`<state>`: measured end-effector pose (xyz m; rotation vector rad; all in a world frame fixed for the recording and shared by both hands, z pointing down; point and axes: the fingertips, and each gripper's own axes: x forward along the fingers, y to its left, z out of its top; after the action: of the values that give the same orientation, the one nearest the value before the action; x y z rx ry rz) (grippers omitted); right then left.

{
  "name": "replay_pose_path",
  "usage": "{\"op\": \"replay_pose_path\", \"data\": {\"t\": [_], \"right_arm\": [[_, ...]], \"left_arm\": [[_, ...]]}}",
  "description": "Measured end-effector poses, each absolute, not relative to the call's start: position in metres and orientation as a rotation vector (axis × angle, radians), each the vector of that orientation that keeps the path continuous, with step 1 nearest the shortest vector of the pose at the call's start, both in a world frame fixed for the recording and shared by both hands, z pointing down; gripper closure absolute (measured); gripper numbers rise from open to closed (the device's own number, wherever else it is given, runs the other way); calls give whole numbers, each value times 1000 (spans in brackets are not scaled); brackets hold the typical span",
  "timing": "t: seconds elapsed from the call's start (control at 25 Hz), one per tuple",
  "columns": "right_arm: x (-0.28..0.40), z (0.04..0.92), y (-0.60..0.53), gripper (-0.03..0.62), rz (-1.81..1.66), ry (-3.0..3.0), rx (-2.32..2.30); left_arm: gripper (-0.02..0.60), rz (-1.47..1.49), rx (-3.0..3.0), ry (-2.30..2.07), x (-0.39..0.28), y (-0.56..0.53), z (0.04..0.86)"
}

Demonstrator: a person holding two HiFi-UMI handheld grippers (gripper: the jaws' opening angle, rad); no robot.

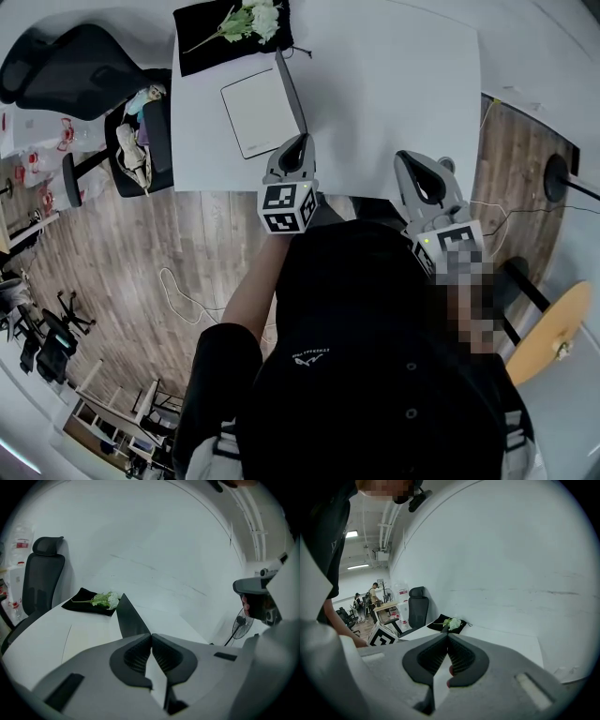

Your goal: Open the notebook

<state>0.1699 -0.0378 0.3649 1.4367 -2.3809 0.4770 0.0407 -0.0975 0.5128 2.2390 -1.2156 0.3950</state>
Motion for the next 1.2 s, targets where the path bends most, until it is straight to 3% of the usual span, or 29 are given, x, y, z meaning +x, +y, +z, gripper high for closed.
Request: {"op": "replay_pose_path", "data": {"t": [1.2], "right_arm": [[199,378,-25,589,546,-2291,1563]], "left_arm": [[566,502,2315,-1031,85,-101,535]]}}
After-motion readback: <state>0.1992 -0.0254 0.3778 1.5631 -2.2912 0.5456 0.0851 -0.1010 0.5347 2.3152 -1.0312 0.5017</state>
